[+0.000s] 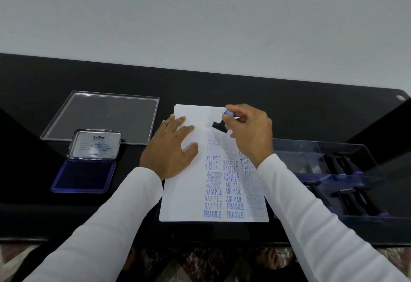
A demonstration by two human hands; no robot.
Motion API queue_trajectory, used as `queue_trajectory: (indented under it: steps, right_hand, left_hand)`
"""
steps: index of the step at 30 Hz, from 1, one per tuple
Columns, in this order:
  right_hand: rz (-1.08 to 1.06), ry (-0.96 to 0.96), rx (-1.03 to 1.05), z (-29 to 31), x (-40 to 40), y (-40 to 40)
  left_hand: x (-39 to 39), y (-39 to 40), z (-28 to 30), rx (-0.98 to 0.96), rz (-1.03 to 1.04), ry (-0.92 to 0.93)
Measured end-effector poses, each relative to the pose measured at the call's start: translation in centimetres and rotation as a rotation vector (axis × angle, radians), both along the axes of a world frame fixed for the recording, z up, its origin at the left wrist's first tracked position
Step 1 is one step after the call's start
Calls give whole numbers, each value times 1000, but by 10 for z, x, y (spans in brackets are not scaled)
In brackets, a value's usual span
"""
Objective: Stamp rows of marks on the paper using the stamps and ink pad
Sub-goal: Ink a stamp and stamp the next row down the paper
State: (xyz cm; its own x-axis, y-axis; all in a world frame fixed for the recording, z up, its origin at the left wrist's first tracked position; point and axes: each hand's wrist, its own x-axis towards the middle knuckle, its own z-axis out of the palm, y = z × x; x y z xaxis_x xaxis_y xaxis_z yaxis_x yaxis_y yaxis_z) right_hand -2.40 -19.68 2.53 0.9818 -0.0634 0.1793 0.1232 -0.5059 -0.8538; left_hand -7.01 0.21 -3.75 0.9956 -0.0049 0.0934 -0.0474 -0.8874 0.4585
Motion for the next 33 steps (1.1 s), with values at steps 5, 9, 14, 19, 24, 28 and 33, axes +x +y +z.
queue_trajectory:
  steps: [5, 9, 14, 19, 24, 28, 33]
  right_hand:
    - [-156, 68, 149, 1, 2, -7]
    - [-187, 106, 194, 1, 0, -9]
    - [-180, 116, 216, 0, -1, -11]
    - [-171, 120, 202, 0, -2, -12]
    - [-175, 119, 218, 0, -2, -11]
    - [-176, 118, 206, 0, -2, -11]
    - [-174, 124, 206, 0, -2, -11]
  left_hand:
    - [-1, 0, 1, -10, -1, 8]
    - [-1, 0, 0, -1, -4, 2]
    - [-1, 0, 1, -8, -8, -3]
    - [-1, 1, 1, -7, -7, -5]
    - [0, 1, -1, -6, -6, 3]
    - [0, 1, -1, -2, -2, 5]
    - [-1, 0, 1, -2, 1, 2]
